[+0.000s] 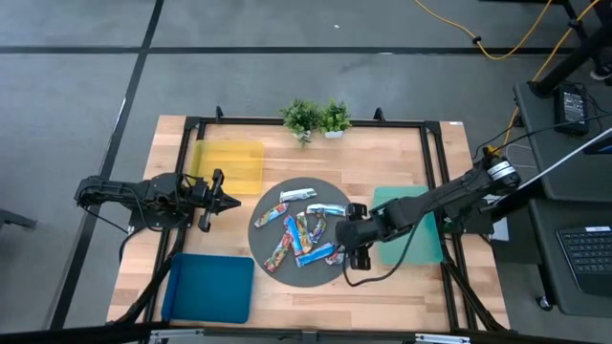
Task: Pick and place Granola Bars by type
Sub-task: Put the red granola bar into the green bin
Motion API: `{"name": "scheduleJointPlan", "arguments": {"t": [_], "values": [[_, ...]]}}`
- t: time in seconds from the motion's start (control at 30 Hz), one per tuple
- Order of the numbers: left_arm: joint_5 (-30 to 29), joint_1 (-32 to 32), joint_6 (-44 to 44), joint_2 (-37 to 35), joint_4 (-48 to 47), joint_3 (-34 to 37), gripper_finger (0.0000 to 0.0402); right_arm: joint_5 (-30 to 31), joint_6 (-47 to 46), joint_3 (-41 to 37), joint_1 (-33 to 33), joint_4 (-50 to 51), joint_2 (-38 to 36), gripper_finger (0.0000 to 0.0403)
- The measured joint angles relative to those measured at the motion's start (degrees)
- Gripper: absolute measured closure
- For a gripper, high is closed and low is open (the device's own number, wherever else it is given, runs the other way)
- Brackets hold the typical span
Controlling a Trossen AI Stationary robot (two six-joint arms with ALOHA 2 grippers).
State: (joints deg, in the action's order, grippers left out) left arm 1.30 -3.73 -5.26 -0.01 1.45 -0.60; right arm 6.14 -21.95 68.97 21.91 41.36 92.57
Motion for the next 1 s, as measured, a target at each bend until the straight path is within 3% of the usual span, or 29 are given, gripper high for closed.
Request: {"name": "scheduleJointPlan", "arguments": {"t": [0.3, 1.0], "values": [[0.0, 0.0, 0.0, 0.0, 0.02, -0.02, 0.0393, -1.63, -3.47, 0.0, 2.6, -0.39, 4.22, 0.0075], [0.0, 0.02, 0.0, 0.0, 0.02, 0.0, 0.0394, -1.23, 8.74, 0.0, 0.72, -0.03, 15.44, 0.0071]]}}
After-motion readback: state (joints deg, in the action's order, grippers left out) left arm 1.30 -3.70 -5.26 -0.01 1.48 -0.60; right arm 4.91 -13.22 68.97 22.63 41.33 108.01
